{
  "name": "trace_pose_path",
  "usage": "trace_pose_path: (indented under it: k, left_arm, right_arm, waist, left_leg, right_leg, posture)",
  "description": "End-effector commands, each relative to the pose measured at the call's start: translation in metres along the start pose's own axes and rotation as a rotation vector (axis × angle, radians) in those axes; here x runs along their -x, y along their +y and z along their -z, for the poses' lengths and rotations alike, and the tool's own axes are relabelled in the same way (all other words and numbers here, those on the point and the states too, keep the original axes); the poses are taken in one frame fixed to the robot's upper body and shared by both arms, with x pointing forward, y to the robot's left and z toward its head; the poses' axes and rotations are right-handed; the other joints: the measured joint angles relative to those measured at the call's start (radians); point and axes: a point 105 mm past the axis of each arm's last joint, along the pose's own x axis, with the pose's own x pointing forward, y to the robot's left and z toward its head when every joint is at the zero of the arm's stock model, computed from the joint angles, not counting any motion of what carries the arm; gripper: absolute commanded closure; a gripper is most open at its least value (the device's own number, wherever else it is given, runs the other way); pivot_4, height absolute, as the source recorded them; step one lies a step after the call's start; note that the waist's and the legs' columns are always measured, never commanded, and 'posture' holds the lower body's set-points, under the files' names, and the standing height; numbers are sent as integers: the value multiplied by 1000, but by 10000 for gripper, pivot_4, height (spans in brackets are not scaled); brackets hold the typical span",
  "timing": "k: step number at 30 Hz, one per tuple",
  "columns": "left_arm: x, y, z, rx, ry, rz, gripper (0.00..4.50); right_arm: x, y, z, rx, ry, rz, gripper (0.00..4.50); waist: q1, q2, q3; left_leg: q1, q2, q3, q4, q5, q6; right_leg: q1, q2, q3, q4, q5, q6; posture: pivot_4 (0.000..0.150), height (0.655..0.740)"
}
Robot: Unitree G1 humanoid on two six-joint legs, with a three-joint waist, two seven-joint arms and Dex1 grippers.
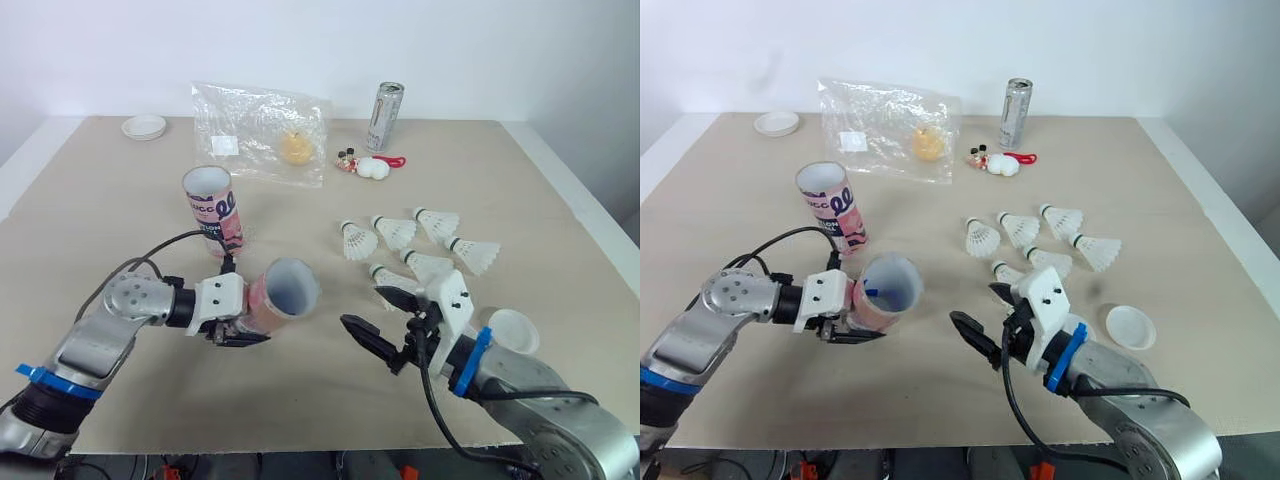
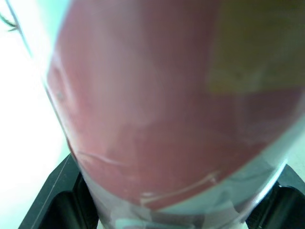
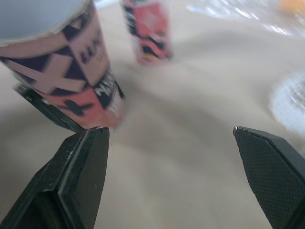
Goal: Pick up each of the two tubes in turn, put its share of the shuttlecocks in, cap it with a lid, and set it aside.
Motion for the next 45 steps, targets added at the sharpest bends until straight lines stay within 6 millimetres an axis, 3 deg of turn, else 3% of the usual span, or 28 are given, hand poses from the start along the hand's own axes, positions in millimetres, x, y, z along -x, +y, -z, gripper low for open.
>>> trace_pose_path:
  k: [1, 7, 22, 33, 36, 41, 42, 44, 45]
  left_arm:
    - [-2, 1, 1, -26, 38, 55, 13707]
    - [-10, 10, -10, -39, 2, 46, 13707]
    - [-11, 3, -12, 56, 26, 97, 13707]
    - [-15, -2, -11, 80, 17, 79, 13707]
    - [-16, -3, -11, 86, 15, 74, 14063]
    - [-17, -2, -10, 89, 13, 69, 14063]
    - [-18, -2, -10, 89, 11, 68, 14063]
    - [-18, -2, -10, 90, 10, 67, 14063]
    - [-18, -1, -10, 90, 9, 66, 14063]
  right_arm:
    - [8, -3, -2, -4, 0, 68, 0]
    - [12, -13, 11, -66, 43, 159, 0]
    - [-13, -49, 18, -105, 22, 251, 0]
    - [-32, -51, 19, -107, 31, 235, 0]
    - [-34, -55, 19, -105, 30, 247, 7827]
    - [-35, -58, 19, -77, 38, 253, 30898]
    - [-35, -59, 18, -74, 39, 254, 37335]
    - [-34, -60, 18, -70, 40, 255, 43858]
    - [-34, -60, 18, -69, 40, 255, 43858]
  waist:
    - [1, 0, 0]
    - [1, 0, 0]
    - [0, 0, 0]
    - [1, 0, 0]
    - [2, 0, 0]
    - [2, 0, 0]
    - [2, 0, 0]
    - [2, 0, 0]
    - [2, 0, 0]
  left_leg:
    - [0, 0, -1, 0, 0, 0]
    - [0, 0, 0, 1, 0, 0]
    - [0, 0, -1, 1, -1, 1]
    - [0, 0, -1, 1, -1, 2]
    - [0, 0, -1, 1, -1, 2]
    - [0, 0, -1, 1, -1, 2]
    - [0, 0, -1, 1, -1, 2]
    - [0, 0, -1, 2, -1, 2]
    - [0, 0, -1, 2, -1, 2]
  right_leg:
    - [0, 0, 0, 0, 0, 0]
    - [0, 0, 0, 0, 0, 0]
    - [1, 1, 0, 0, 2, 3]
    - [1, 1, 0, 0, 2, 4]
    - [1, 1, 0, 0, 2, 4]
    - [1, 1, 0, 0, 2, 4]
    - [1, 1, 0, 0, 2, 4]
    - [2, 1, 0, 0, 2, 4]
    - [2, 1, 0, 0, 2, 5]
  posture:
    - [1500, 7400]
    - [1500, 7400]
    - [1500, 7400]
    - [1500, 7400]
    - [1500, 7400]
    - [1500, 7400]
    - [1500, 7400]
    - [1500, 7400]
    - [1500, 7400]
